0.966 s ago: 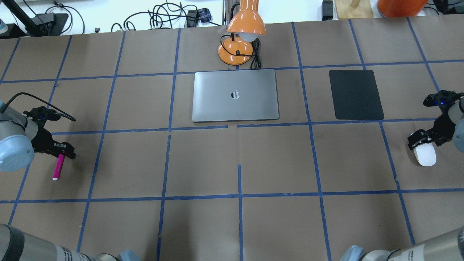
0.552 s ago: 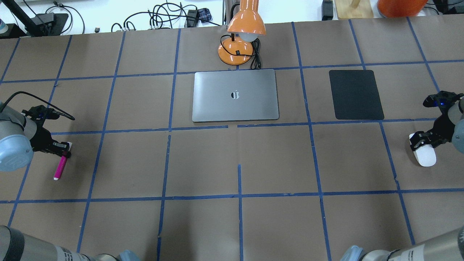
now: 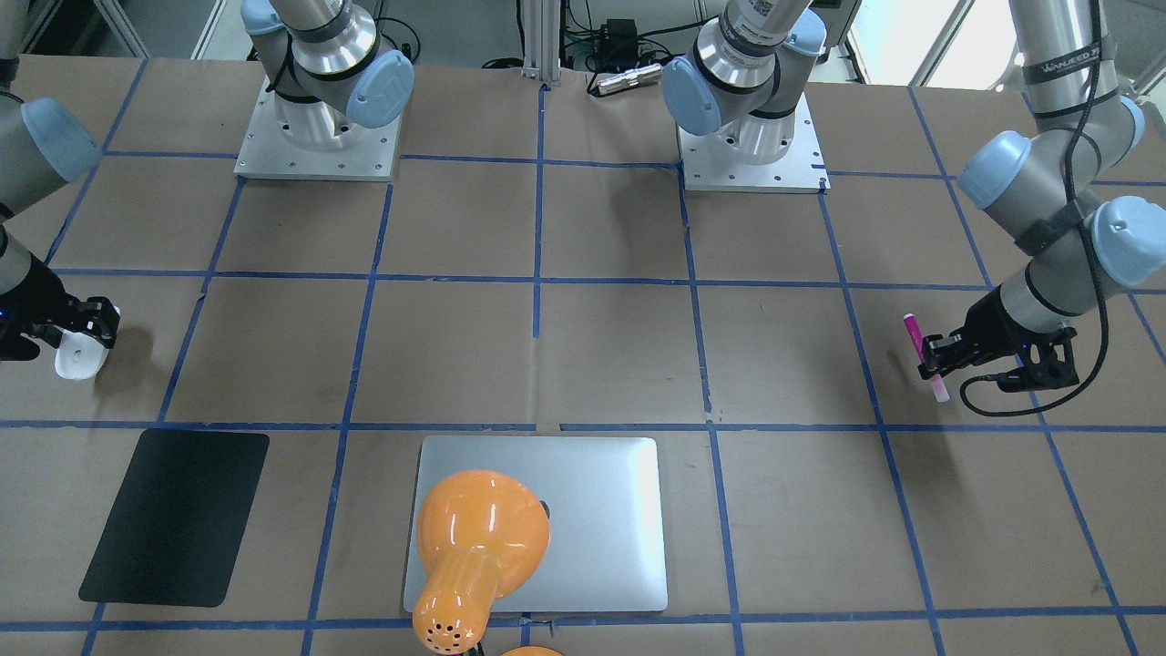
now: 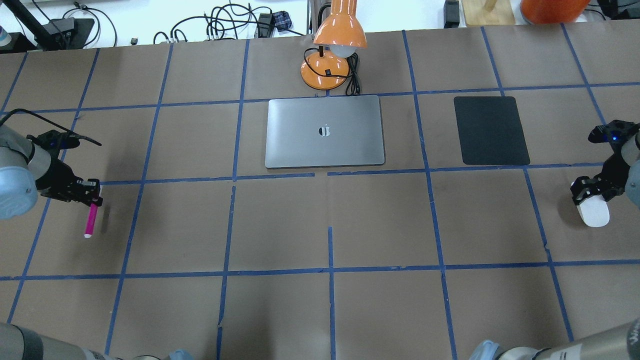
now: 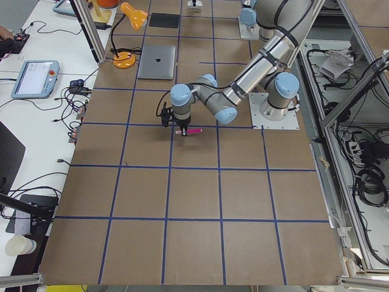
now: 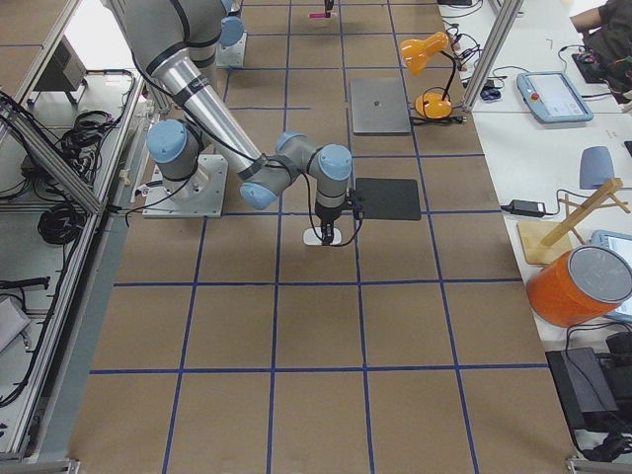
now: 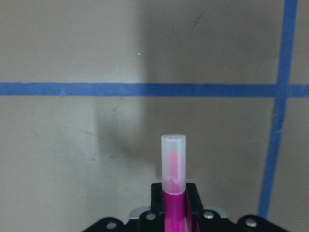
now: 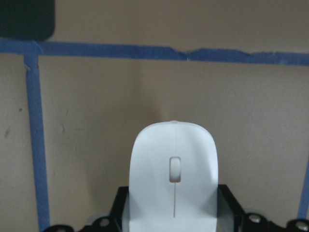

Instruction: Place pen and mouse around notebook

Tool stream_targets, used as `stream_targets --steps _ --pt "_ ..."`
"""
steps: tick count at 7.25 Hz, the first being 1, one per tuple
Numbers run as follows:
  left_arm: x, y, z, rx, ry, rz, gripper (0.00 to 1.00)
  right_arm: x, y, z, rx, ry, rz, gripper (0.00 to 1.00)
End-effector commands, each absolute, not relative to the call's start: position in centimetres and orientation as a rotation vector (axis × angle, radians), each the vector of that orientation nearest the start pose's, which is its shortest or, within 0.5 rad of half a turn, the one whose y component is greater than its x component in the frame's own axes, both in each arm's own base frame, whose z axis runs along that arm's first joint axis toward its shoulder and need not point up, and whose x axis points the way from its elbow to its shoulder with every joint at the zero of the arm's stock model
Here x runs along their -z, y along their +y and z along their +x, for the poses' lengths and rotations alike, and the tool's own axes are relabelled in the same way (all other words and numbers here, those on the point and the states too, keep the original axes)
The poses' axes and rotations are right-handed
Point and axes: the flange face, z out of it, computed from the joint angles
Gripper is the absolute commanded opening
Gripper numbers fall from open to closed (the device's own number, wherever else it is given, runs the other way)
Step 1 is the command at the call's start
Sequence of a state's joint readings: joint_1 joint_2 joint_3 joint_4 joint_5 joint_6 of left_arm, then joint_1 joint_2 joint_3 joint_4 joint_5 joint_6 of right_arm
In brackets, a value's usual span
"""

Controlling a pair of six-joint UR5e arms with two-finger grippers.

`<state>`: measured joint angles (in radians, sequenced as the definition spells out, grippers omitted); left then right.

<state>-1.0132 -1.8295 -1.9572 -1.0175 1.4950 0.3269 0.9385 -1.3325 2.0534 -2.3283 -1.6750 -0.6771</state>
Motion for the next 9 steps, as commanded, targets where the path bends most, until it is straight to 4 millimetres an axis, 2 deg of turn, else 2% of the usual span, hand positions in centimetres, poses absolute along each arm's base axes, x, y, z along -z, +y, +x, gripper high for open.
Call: stream_targets --steps 1,2,3,4,5,6,7,8,9 --pt "-25.7 -53.3 3.8 -0.128 3.141 -0.865 0.0 -26.5 -52.1 -15.3 0.04 3.271 -0.019 0.25" --pt "-25.7 -53.6 -1.7 -0.142 3.053 -1.092 0.0 -28.9 -56.0 -10.9 0.045 3.258 -0.044 0.25" --pt "-24.8 -53.6 -7.3 -0.161 3.0 -1.179 0.0 -30.5 -60.1 -7.4 0.042 3.251 -0.035 0.25" --pt "-24.7 -53.3 -13.1 -0.109 2.935 -1.355 0.0 -28.9 -63.6 -5.5 -0.043 3.214 0.014 0.25" --pt "-23.9 -52.2 -18.3 -0.116 2.85 -1.509 0.0 -27.5 -66.0 -4.4 -0.042 3.159 0.043 0.25" --pt "-23.8 -51.2 -22.6 -0.097 2.785 -1.648 0.0 -25.7 -67.1 -4.4 -0.071 3.15 0.045 0.26" --pt "-22.3 -48.9 -27.9 -0.134 2.651 -1.799 0.0 -24.5 -67.6 -4.6 -0.073 3.149 0.031 0.26" --pt "-21.3 -47.6 -30.9 -0.135 2.596 -1.849 0.0 -22.7 -67.8 -4.3 -0.114 3.11 0.081 0.26" --pt "-19.6 -46.7 -32.6 -0.164 2.468 -1.956 0.0 -22.4 -67.8 -4.4 -0.123 3.122 0.114 0.26"
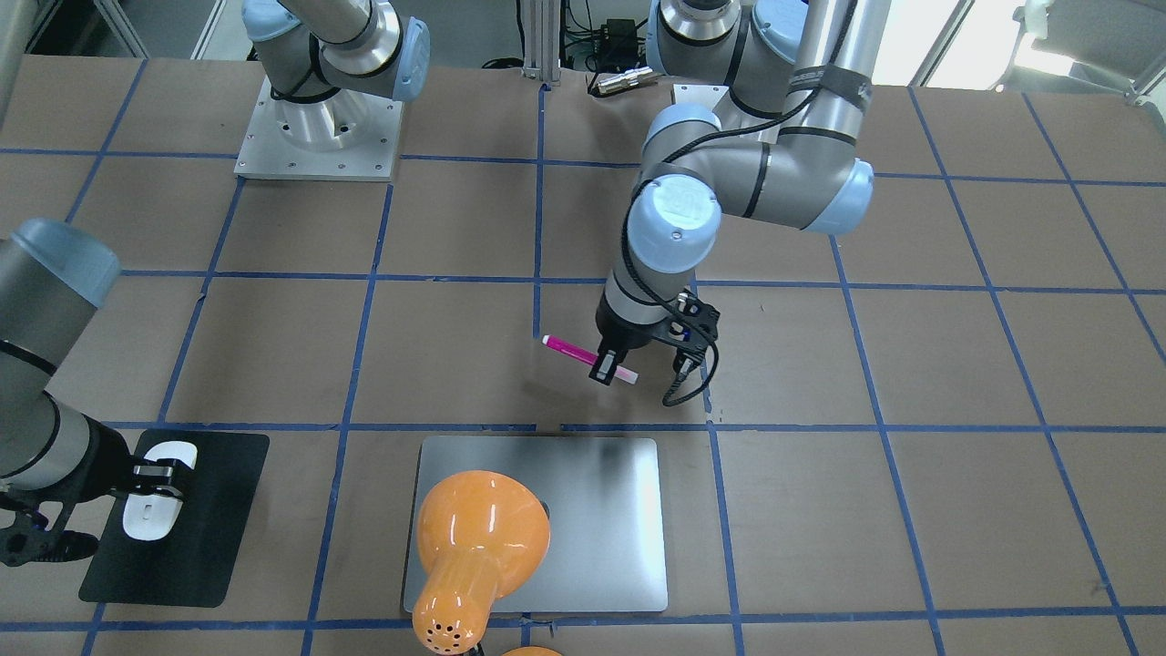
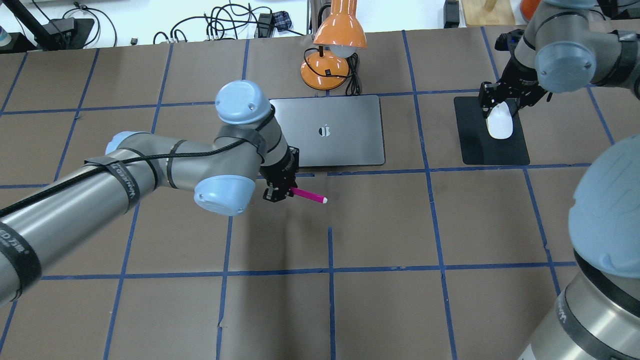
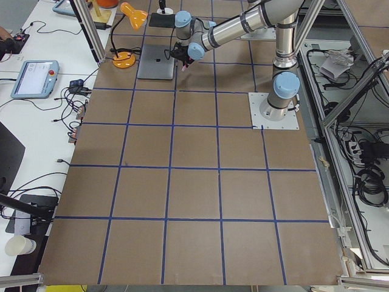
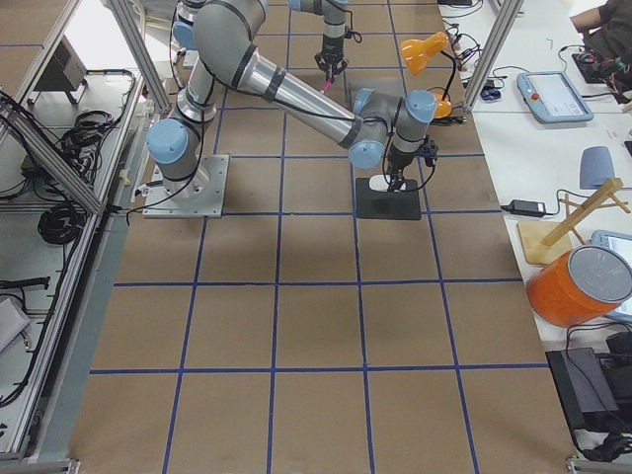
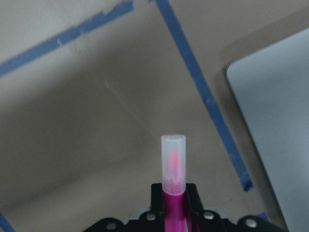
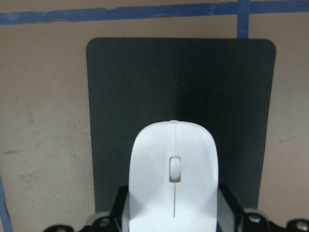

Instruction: Place pen and mouse around notebook

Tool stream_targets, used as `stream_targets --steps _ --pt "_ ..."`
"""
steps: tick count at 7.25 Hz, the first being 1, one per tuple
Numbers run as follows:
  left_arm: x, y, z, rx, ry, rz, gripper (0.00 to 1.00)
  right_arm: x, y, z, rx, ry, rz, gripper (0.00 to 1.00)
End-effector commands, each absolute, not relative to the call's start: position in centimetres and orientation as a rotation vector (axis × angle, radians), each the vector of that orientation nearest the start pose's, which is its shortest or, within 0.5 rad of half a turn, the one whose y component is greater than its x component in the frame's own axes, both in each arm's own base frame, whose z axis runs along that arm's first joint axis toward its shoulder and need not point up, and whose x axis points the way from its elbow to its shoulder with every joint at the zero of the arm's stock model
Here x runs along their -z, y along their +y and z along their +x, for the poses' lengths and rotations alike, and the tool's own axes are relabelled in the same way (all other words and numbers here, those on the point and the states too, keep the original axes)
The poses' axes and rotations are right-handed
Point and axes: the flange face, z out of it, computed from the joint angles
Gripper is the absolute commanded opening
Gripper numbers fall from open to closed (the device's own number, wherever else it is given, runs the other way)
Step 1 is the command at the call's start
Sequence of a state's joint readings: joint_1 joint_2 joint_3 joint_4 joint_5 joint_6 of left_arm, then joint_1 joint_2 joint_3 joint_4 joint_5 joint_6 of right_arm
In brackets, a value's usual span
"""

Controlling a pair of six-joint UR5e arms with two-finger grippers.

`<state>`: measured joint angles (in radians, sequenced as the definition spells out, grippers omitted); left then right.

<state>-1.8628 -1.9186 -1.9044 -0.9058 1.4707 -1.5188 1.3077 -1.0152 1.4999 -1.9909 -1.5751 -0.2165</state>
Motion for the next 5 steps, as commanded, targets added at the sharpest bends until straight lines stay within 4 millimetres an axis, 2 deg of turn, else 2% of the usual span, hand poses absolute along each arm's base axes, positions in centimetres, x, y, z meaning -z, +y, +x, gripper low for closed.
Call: stream_targets --steps 1,2,3,4,5 --pt "-18.2 -45.9 -33.9 -0.177 2.42 -1.973 0.0 -21.2 -68.1 -4.6 -0.128 3.118 0.084 0.28" --pt "-17.1 -45.7 -34.3 -0.19 2.389 -1.984 0.0 -20.8 -68.0 -4.6 -0.144 3.121 0.086 0.38" --pt "-16.6 -45.6 -34.7 -0.193 2.388 -1.972 0.0 -20.3 -67.9 -4.5 -0.152 3.11 0.096 0.92" --pt "-16.8 -45.8 -34.9 -0.195 2.391 -1.974 0.0 -20.5 -68.0 -4.6 -0.147 3.121 0.1 1.0" --pt "-17.0 -45.8 -34.9 -0.197 2.389 -1.972 0.25 -21.3 -67.9 -4.6 -0.146 3.119 0.11 1.0"
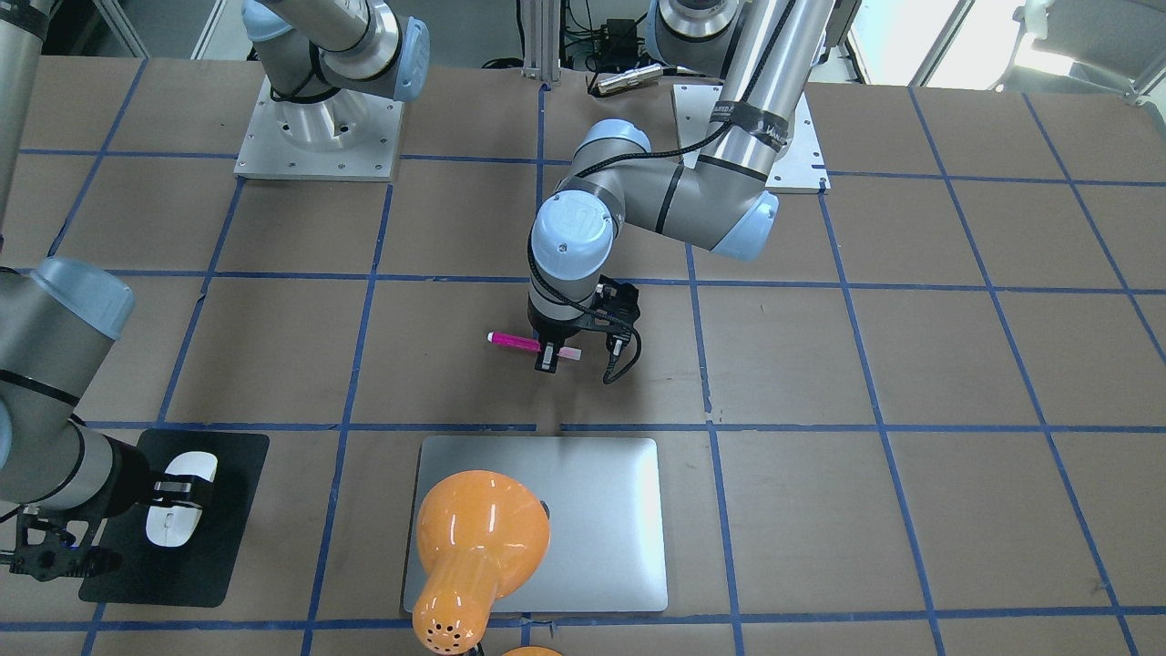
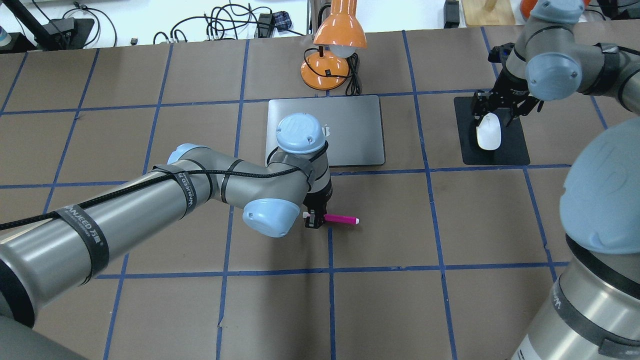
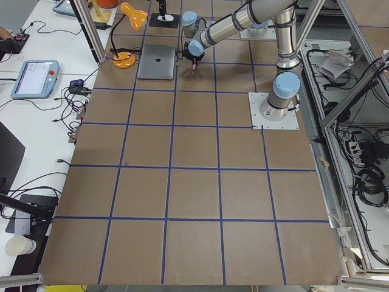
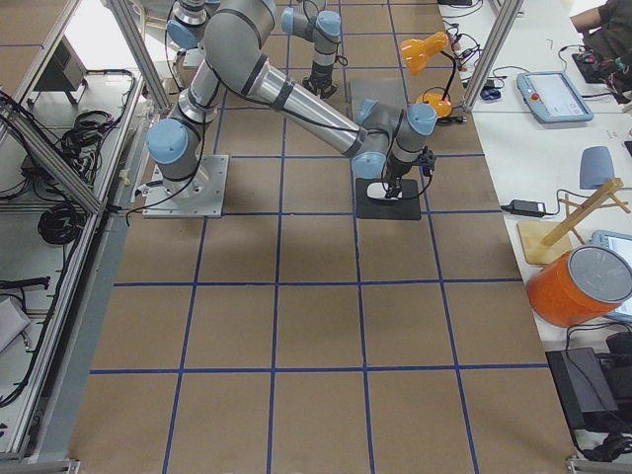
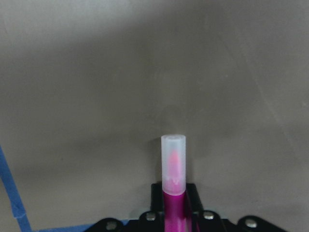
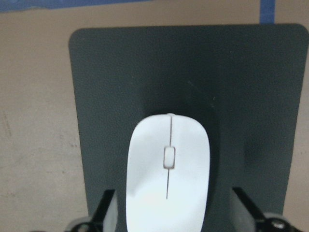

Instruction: Place pen and mouse around notebook

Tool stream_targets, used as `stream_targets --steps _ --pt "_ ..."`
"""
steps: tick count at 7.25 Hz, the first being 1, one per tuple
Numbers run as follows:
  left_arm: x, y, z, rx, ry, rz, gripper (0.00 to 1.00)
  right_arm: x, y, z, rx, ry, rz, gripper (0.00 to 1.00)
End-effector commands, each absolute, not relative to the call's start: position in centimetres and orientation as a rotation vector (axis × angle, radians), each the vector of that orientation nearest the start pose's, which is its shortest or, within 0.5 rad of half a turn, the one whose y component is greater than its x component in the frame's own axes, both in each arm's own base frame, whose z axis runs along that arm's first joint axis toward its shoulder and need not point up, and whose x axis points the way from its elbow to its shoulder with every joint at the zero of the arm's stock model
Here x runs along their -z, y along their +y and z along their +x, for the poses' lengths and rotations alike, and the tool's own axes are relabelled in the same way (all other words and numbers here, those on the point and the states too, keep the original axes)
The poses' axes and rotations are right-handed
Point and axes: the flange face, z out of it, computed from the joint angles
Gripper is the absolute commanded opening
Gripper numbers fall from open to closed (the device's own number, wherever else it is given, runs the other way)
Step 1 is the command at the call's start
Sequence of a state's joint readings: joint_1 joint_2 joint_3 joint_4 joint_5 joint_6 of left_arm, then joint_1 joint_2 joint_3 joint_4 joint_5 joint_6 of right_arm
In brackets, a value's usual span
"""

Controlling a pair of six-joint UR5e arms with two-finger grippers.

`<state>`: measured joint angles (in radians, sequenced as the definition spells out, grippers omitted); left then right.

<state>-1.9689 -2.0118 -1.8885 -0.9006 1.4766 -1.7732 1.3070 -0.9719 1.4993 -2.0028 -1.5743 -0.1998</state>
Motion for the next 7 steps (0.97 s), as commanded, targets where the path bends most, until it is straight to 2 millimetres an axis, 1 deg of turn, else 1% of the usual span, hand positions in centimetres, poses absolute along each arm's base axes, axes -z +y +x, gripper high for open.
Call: stream_targets --steps 1,2,3,4,5,6,7 --pt "-18.0 -45.9 -34.8 -0.184 2.401 -1.987 0.99 -22.9 -67.9 -4.6 -0.118 3.129 0.11 1.0" --pt "-19.4 -46.2 -34.5 -0.166 2.427 -1.99 1.0 -26.2 -67.7 -4.4 -0.12 3.142 0.102 1.0" --pt "-20.8 -46.5 -34.3 -0.143 2.534 -1.895 1.0 -29.1 -67.3 -3.6 -0.148 3.138 0.085 1.0" --pt "-23.4 -47.4 -33.3 -0.118 2.681 -1.688 1.0 -32.9 -66.7 -1.7 -0.098 3.152 0.043 1.0" --pt "-27.7 -47.8 -32.2 -0.152 2.8 -1.441 1.0 -36.5 -65.6 1.2 -0.026 3.16 -0.024 1.0" --pt "-33.1 -48.3 -30.3 -0.179 2.963 -1.06 1.0 -39.0 -63.7 5.6 0.004 3.165 -0.096 1.0" --pt "-37.5 -48.6 -27.7 -0.215 3.047 -0.783 1.0 -41.6 -62.0 8.4 -0.034 3.145 -0.051 1.0"
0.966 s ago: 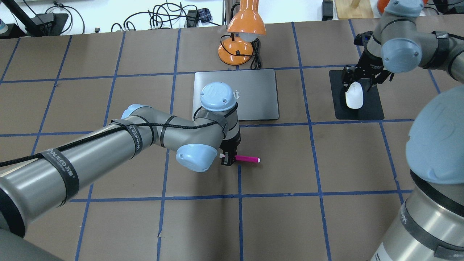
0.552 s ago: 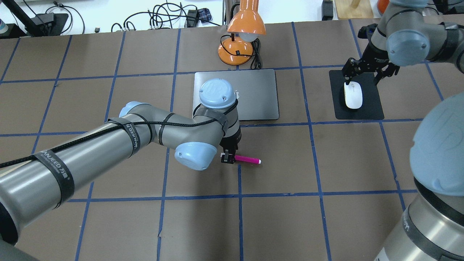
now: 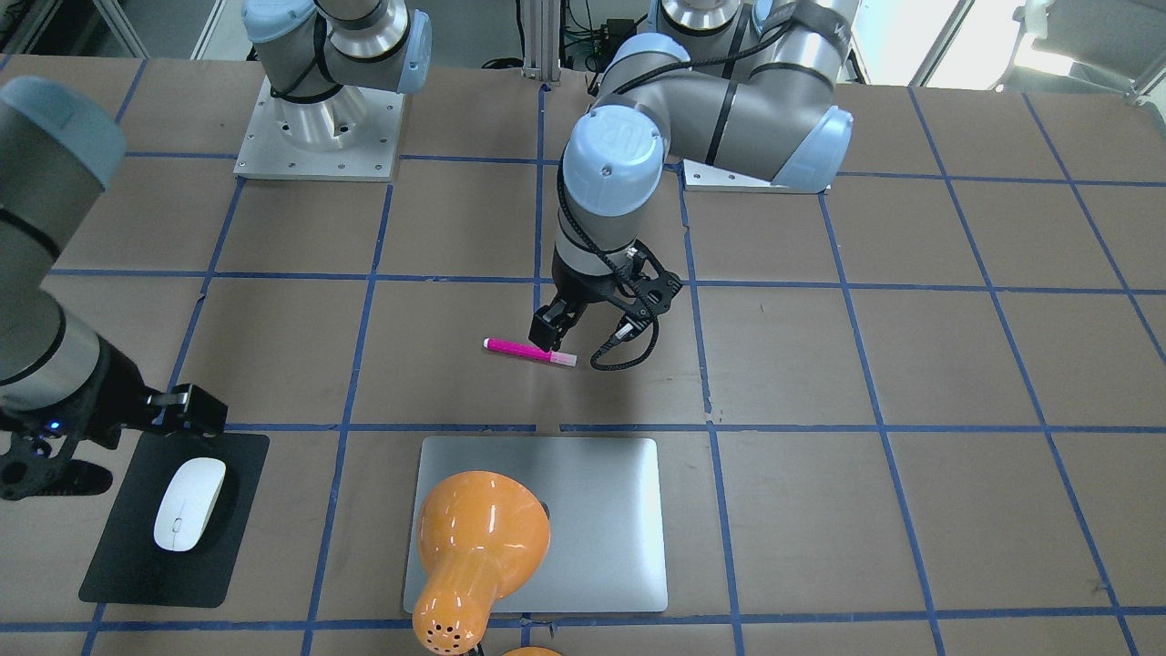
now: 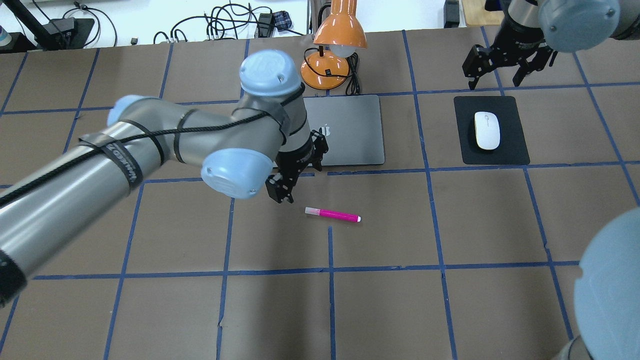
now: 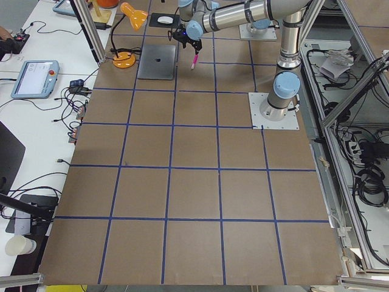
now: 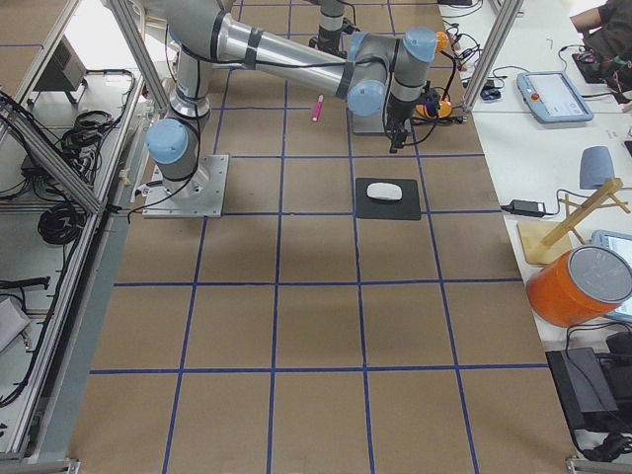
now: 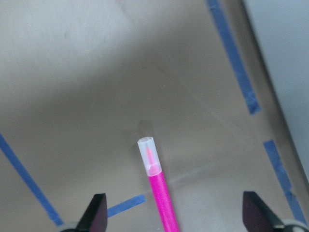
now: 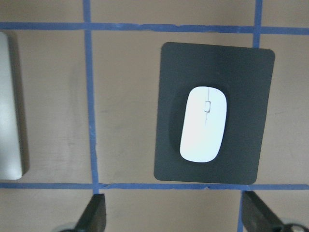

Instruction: Place pen and mouse around notebook

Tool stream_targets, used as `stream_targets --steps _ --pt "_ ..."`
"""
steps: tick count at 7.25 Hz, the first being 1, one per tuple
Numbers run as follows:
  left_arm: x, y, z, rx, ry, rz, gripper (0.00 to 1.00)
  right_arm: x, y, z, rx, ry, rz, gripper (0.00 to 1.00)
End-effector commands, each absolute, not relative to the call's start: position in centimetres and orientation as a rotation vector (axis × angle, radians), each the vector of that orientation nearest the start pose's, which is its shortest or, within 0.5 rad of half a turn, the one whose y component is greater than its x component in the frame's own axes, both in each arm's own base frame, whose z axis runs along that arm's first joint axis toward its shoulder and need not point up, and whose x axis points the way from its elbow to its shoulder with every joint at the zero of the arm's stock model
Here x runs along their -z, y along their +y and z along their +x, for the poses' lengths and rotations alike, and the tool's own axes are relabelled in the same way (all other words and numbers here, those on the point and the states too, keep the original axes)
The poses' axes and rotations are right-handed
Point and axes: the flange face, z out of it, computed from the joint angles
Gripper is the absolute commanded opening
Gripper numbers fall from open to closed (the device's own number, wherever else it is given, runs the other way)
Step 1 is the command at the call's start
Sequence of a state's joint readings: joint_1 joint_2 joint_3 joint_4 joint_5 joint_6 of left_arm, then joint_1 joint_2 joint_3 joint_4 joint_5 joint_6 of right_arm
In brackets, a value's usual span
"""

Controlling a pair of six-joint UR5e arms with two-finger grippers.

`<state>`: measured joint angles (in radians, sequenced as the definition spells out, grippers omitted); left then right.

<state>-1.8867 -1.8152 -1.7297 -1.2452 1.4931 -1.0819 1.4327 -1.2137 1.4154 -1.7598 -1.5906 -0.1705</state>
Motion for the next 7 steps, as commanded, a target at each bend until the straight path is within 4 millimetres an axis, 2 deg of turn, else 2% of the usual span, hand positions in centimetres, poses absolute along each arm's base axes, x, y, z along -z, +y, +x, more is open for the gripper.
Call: stream_targets --steps 1,2,3,4,5,7 --pt "-40.9 -48.7 -24.1 -0.221 3.106 -0.583 1.0 -44.6 -60.9 11.1 0.047 3.121 -0.072 1.0" --pt "-44.0 -48.4 -20.1 -0.156 3.161 -0.431 1.0 -44.7 -60.0 13.5 0.017 3.132 0.016 1.0" --pt "-46.0 -47.9 -16.6 -0.091 3.206 -0.163 0.99 -46.4 -57.7 14.1 -0.062 3.119 0.055 1.0" --pt "-47.5 -47.9 -13.6 -0.023 3.217 0.019 0.98 -49.1 -54.5 14.4 -0.063 3.114 0.056 1.0" --pt "-48.2 -47.8 -11.9 0.008 3.216 0.078 1.0 -48.4 -54.1 14.2 -0.084 3.126 0.056 1.0" --pt "-48.4 -47.6 -12.0 0.015 3.214 0.077 1.0 -49.5 -54.3 14.1 0.004 3.123 0.048 1.0"
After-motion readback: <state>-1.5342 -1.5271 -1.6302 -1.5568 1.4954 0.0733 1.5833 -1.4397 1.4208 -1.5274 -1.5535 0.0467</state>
